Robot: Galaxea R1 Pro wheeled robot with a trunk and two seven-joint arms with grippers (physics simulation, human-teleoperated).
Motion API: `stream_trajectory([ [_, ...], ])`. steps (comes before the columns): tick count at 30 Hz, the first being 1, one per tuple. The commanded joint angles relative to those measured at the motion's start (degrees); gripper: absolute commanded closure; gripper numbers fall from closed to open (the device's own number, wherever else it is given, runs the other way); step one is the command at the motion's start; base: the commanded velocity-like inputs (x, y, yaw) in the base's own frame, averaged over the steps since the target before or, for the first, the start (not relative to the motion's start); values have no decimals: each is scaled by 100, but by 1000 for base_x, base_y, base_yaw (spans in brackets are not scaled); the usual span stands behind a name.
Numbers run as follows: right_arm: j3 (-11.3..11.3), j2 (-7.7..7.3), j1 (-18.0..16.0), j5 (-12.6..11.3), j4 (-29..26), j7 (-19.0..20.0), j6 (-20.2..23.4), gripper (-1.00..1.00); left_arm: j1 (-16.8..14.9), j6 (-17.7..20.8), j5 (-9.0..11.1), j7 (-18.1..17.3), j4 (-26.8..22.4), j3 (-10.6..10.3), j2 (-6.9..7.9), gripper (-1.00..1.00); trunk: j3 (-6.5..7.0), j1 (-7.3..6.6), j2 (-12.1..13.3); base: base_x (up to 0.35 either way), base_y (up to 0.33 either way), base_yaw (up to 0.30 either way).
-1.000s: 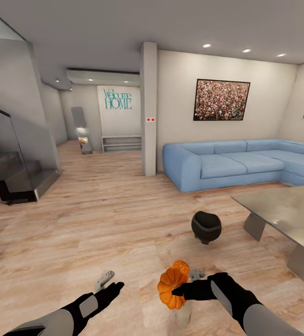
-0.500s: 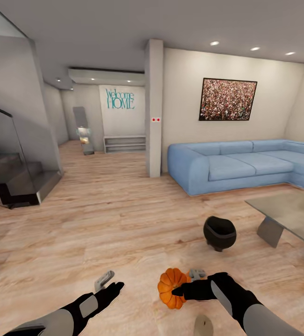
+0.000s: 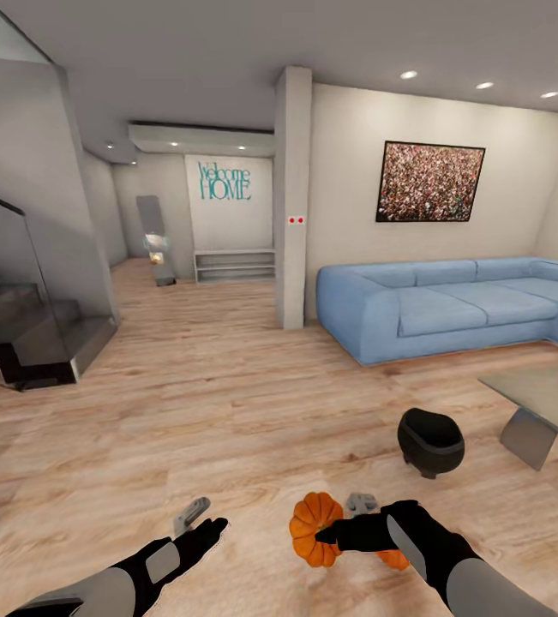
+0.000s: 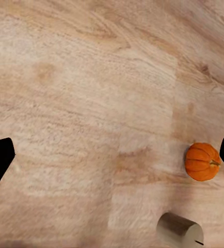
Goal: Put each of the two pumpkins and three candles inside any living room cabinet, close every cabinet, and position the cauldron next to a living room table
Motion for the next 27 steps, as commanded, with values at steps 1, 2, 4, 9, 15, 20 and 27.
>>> stream_trajectory([
  [1, 23, -6, -5, -60, -12, -17, 32, 100, -4, 25, 10, -18, 2, 46, 1, -100, -6, 2, -3, 250, 257, 0],
  [2, 23, -6, -5, -60, -13, -17, 32, 100, -4, 25, 10, -18, 2, 46, 1, -100, -6, 2, -3, 250, 257, 0],
  [4, 23, -6, -5, -60, -12, -17, 32, 100, -4, 25, 10, -18, 2, 46, 1, -100, -6, 2, -3, 246, 257, 0],
  [9, 23, -6, -5, -60, -12, -17, 32, 100, -4, 25, 10, -18, 2, 46, 1, -100, -6, 2, -3, 241, 257, 0],
  [15, 23, -6, -5, -60, -13, -17, 32, 100, -4, 25, 10, -18, 2, 46, 1, -100, -6, 2, -3, 238, 258, 0],
  [20, 23, -6, -5, -60, -12, -17, 34, 100, -4, 25, 10, -18, 2, 46, 1, -100, -6, 2, -3, 236, 260, -25],
  [27, 23, -6, -5, -60, -12, -17, 41, 100, -4, 25, 10, -18, 2, 46, 1, -100, 3, 2, -3, 230, 264, -244],
])
